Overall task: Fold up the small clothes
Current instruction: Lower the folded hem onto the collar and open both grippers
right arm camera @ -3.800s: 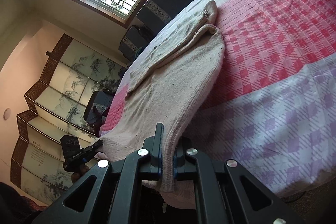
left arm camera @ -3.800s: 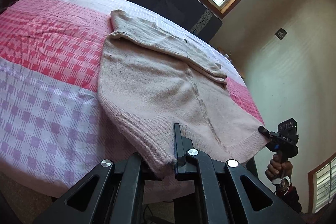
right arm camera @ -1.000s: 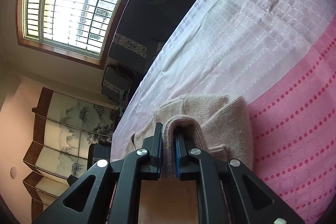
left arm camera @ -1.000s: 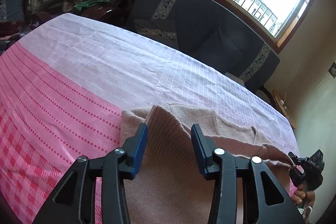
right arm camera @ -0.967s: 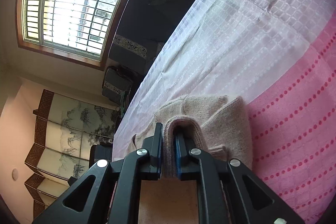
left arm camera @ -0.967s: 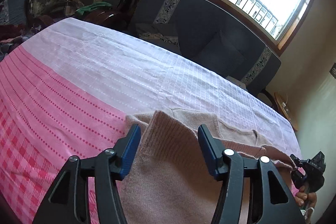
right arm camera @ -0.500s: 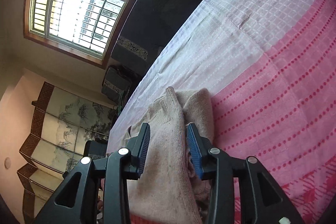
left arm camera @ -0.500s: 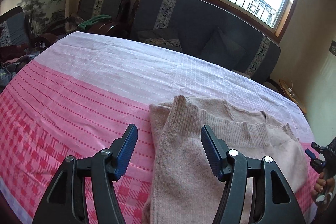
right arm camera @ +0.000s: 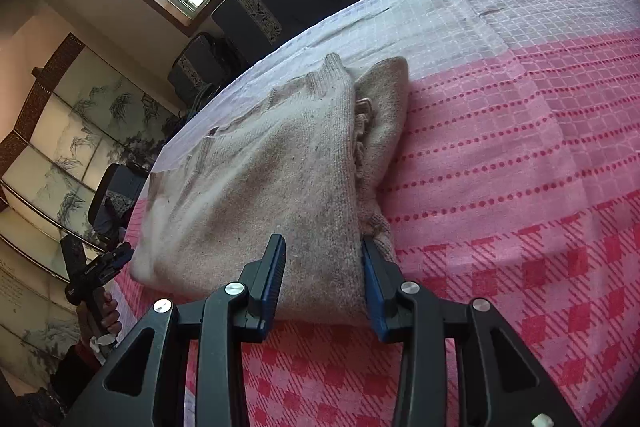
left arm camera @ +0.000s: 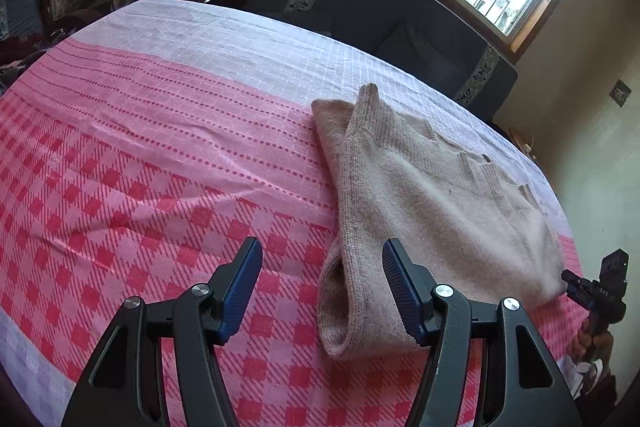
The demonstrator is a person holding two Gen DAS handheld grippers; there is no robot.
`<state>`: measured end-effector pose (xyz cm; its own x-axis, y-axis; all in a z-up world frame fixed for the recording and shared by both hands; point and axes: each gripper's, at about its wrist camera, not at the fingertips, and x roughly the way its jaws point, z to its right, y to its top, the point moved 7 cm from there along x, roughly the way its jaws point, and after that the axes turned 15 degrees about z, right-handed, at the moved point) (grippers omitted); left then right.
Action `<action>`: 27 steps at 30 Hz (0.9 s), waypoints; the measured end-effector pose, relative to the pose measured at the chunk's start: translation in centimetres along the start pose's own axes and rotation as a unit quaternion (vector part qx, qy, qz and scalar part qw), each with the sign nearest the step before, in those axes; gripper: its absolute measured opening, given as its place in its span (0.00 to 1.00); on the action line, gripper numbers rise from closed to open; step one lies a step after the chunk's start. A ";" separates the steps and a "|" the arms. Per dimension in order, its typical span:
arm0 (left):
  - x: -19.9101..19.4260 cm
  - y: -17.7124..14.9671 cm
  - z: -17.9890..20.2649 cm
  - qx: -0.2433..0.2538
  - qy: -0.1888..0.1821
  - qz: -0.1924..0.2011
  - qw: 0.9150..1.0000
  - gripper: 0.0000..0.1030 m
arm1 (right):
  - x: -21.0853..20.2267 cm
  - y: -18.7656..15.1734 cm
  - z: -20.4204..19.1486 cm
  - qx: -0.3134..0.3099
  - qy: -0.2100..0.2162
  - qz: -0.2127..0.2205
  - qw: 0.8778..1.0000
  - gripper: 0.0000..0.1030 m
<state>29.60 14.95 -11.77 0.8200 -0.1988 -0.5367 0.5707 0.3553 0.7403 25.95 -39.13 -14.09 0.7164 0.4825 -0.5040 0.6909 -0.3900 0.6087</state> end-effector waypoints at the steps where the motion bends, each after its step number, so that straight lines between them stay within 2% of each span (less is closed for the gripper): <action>1: -0.1 -0.4 0.3 0.000 -0.015 -0.005 1.000 0.61 | -0.1 -0.4 -0.2 -0.005 0.001 -0.002 1.000 0.35; 4: -0.2 -1.9 1.5 0.004 -0.055 -0.027 0.998 0.61 | -0.2 -1.3 -0.5 -0.026 0.003 -0.002 1.000 0.30; 6: -0.3 -2.6 2.6 0.015 -0.077 -0.036 0.996 0.61 | -0.3 -1.3 -0.7 -0.029 0.000 -0.003 1.000 0.12; 8: 0.0 -3.2 3.3 0.035 -0.074 -0.047 0.996 0.61 | -0.3 -1.4 -0.7 -0.024 0.003 -0.003 1.000 0.12; 10: 0.0 -3.4 3.8 0.054 -0.071 -0.039 0.995 0.57 | -0.3 -1.4 -0.6 -0.025 0.002 -0.002 1.000 0.11; 11: 0.2 -3.3 3.8 0.069 -0.059 -0.038 0.995 0.41 | -0.3 -1.3 -0.6 -0.027 0.001 -0.001 1.000 0.11; 12: 0.4 -3.3 3.8 0.080 -0.048 -0.041 0.995 0.20 | -0.3 -1.3 -0.6 -0.028 -0.001 -0.001 1.000 0.10; 13: 0.8 -3.3 3.7 0.080 -0.051 -0.053 0.994 0.13 | -0.3 -1.3 -0.5 -0.027 -0.002 -0.001 1.000 0.09; 15: 1.1 -3.1 3.4 0.072 -0.054 -0.066 0.994 0.08 | -0.4 -1.3 -0.4 -0.016 0.000 0.000 1.000 0.08; 21: 0.9 -1.0 1.7 0.078 -0.039 -0.086 0.992 0.07 | -1.4 -1.5 -0.6 -0.001 0.020 -0.008 1.000 0.07; 22: 0.8 -0.9 1.6 0.075 -0.048 -0.096 0.991 0.07 | -1.6 -1.6 -0.6 0.000 0.019 -0.010 1.000 0.07; 25: 1.0 -1.9 1.3 0.102 -0.037 -0.108 0.988 0.07 | -1.7 -2.3 0.1 -0.008 0.004 -0.024 1.000 0.06; 27: 0.7 -1.8 1.2 0.102 -0.034 -0.086 0.990 0.11 | -1.5 -2.7 0.7 0.000 0.010 -0.029 1.000 0.06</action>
<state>29.22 13.05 -13.03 0.7075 -0.3028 -0.6385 0.6929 0.1196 0.7110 23.10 -39.30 -15.43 0.6725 0.5202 -0.5265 0.7317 -0.3604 0.5785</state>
